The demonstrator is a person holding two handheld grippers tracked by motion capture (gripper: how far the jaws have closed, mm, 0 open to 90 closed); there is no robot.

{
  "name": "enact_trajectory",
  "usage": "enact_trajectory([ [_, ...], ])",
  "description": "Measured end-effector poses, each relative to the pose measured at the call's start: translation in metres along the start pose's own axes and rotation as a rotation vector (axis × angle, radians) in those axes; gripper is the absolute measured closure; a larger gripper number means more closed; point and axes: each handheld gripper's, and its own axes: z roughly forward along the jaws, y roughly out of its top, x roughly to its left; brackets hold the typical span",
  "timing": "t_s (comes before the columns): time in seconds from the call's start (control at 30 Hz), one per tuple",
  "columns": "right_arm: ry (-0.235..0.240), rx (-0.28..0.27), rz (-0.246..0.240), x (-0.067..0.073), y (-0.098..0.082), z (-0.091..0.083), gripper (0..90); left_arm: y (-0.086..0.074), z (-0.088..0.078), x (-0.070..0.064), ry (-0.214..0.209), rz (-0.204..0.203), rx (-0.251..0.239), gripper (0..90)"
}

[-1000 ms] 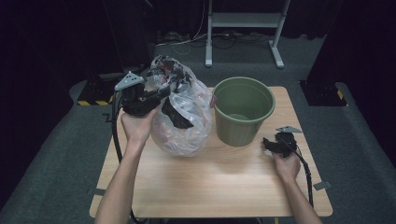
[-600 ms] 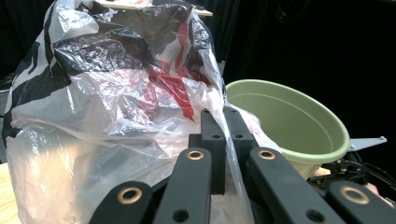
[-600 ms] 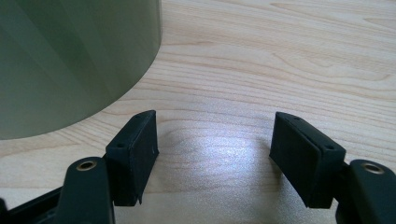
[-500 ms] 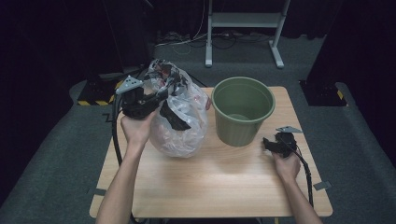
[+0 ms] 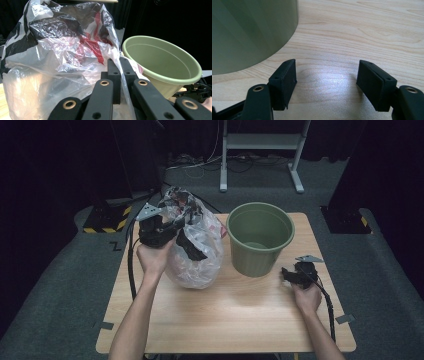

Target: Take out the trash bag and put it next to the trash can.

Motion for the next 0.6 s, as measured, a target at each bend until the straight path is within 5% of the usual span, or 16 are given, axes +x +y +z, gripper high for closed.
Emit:
enact_trajectory([
  [0.6,0.0,0.0,-0.001,0.0,0.0,0.0,31.8,-0.014,0.019,0.009,0.022,-0.019,0.033,89.0],
])
